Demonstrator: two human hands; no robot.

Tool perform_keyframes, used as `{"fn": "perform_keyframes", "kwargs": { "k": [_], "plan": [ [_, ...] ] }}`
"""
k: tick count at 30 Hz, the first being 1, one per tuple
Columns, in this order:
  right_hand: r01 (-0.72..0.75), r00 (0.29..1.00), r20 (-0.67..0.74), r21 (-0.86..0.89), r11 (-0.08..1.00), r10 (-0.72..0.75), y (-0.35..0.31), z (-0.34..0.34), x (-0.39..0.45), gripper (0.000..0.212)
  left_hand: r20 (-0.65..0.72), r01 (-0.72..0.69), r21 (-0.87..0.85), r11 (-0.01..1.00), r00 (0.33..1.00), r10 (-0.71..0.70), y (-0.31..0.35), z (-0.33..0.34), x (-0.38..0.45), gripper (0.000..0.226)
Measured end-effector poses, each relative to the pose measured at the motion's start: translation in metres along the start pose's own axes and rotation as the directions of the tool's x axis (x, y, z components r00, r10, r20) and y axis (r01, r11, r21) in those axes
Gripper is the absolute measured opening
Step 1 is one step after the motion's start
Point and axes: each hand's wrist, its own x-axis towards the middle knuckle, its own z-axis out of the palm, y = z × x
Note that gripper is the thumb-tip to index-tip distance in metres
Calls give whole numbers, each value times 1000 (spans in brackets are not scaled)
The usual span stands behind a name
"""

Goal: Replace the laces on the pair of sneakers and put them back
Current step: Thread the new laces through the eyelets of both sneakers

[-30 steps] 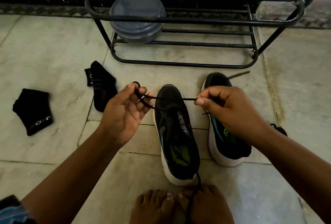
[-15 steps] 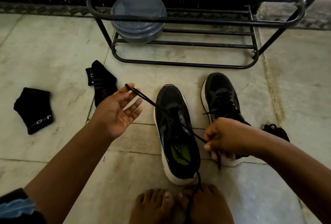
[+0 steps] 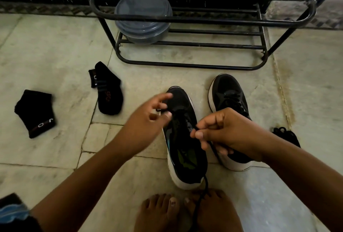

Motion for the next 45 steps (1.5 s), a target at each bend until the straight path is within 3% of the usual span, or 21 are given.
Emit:
{"fn": "perform_keyframes", "kwargs": {
  "k": [3, 6, 10, 12, 15, 16, 19, 21, 25, 28, 38, 45],
  "plan": [
    [43, 998, 39, 21, 999, -44, -5, 3, 2, 14, 177, -138, 247, 959, 980, 95, 1, 11, -1, 35],
    [23, 995, 94, -33, 999, -20, -1, 4, 4, 14, 146, -96, 120, 988, 986, 78, -2, 10, 3, 15],
    [-87, 978, 180, -135, 987, 111, 4, 4, 8, 17, -44, -46, -25, 999, 998, 45, -3, 4, 9, 20],
    [-101, 984, 123, -225, 969, 131, 4, 3, 15, 18, -120, -52, -51, 997, 992, 46, -3, 2, 13, 20],
    [-30, 999, 18, -380, 924, 40, 0, 0, 28, 16, -231, -42, -59, 997, 973, 27, -5, -4, 19, 17],
    [-13, 1000, -29, -360, 933, 3, 0, 0, 32, 16, -268, -27, -69, 997, 963, 8, -7, -6, 21, 17],
    [-2, 982, -188, -51, 999, -7, 4, -6, 45, 17, -349, 20, -96, 995, 936, -52, -14, -6, 21, 26],
    [17, 970, -243, 37, 999, -7, 8, -10, 53, 13, -331, 29, -64, 998, 942, -49, -20, 3, 20, 26],
    [-10, 958, -286, -19, 1000, 4, 17, -14, 66, 9, -167, -46, 123, 991, 984, 66, -28, 25, 26, 19],
    [-38, 953, -303, -86, 996, 11, 22, -15, 73, 7, -2, -58, 242, 969, 998, 60, -31, 36, 32, 16],
    [-21, 934, -351, -258, 966, -73, 28, -11, 78, 13, 30, 122, -13, 992, 992, -121, -40, 50, 35, 27],
    [-22, 931, -348, -357, 934, -112, 32, -9, 81, 9, 32, 163, -109, 981, 987, -160, -43, 55, 34, 30]
  ]
}}
